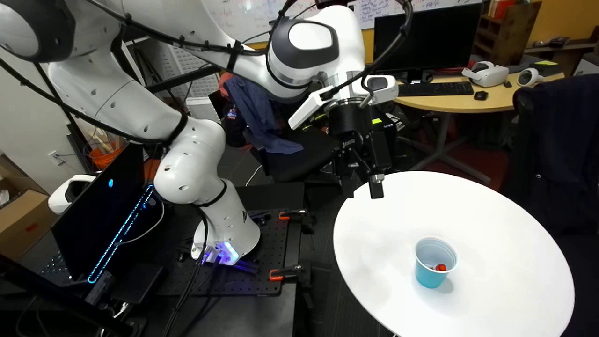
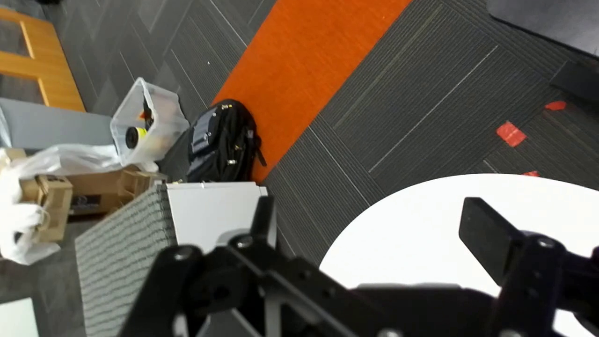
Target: Remove the marker from the blue cup
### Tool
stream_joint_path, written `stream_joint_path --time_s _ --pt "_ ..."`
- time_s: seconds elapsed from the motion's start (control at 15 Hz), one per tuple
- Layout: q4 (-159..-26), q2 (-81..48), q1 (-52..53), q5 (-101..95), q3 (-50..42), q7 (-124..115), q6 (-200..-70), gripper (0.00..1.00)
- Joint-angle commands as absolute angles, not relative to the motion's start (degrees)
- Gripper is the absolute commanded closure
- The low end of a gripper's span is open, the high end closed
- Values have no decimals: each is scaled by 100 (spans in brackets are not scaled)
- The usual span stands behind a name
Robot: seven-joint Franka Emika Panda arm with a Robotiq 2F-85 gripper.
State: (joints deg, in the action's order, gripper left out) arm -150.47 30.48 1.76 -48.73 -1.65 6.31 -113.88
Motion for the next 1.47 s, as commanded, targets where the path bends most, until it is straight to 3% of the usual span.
stream_joint_path --time_s 0.0,0.73,1.4 --pt "-15184 3002 283 -4911 -497 1698 -11917 0" --pt "-15095 2477 404 -4131 -953 4486 -12682 0" --pt "-15056 2296 165 -4450 -786 4354 -12746 0"
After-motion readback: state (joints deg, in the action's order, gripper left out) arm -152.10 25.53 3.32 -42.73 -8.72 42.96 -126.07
